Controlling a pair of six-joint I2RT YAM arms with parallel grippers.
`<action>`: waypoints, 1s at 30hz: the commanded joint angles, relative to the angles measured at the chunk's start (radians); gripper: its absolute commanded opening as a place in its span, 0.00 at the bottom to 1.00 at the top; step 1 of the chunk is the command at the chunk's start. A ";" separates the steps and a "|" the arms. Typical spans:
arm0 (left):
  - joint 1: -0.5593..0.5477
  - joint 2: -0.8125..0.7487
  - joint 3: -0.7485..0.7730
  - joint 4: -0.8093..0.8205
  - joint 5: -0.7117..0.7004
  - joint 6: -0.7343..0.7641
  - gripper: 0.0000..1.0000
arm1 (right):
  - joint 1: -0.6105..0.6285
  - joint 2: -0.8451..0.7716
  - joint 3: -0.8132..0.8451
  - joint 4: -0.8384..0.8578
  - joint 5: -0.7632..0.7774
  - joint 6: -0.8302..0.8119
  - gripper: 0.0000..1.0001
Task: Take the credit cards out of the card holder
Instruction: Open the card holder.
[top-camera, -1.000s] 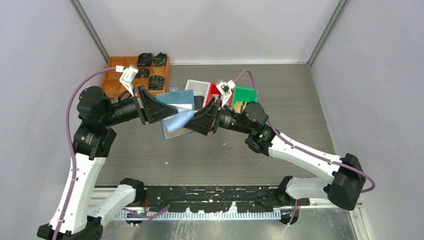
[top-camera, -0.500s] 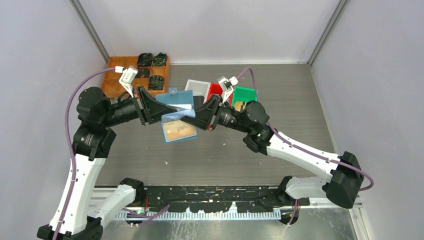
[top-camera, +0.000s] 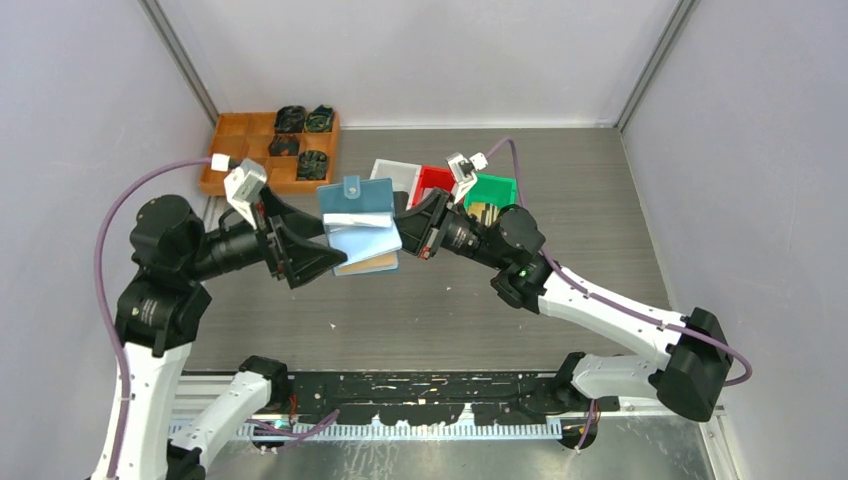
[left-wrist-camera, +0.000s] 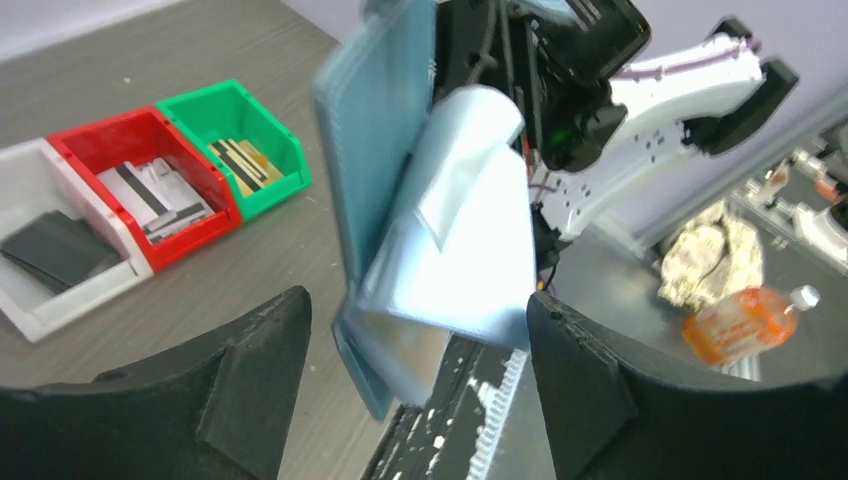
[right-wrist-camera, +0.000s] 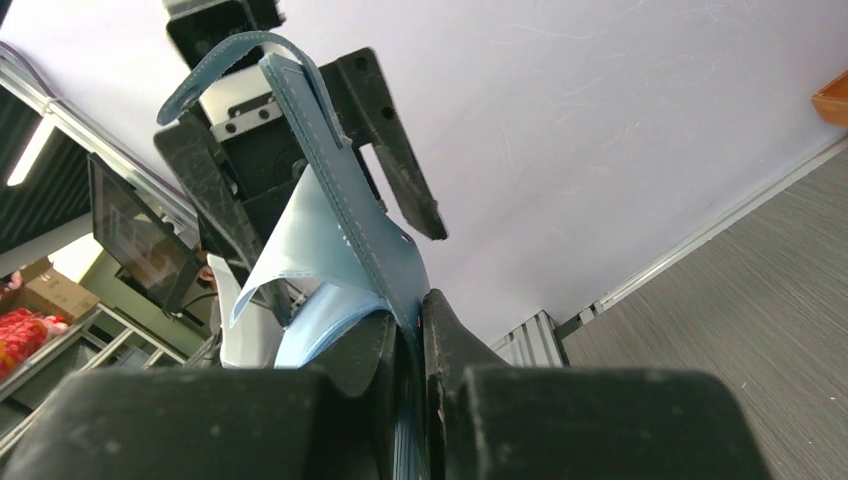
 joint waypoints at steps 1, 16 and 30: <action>0.002 -0.046 0.061 -0.107 0.100 0.213 0.79 | 0.000 -0.065 0.021 0.052 0.027 0.021 0.01; 0.001 -0.054 -0.026 0.002 0.040 0.332 0.64 | 0.036 0.002 0.092 0.027 -0.129 0.092 0.01; 0.002 -0.054 -0.070 0.130 0.042 0.079 0.24 | 0.056 0.033 0.078 0.038 -0.184 0.044 0.17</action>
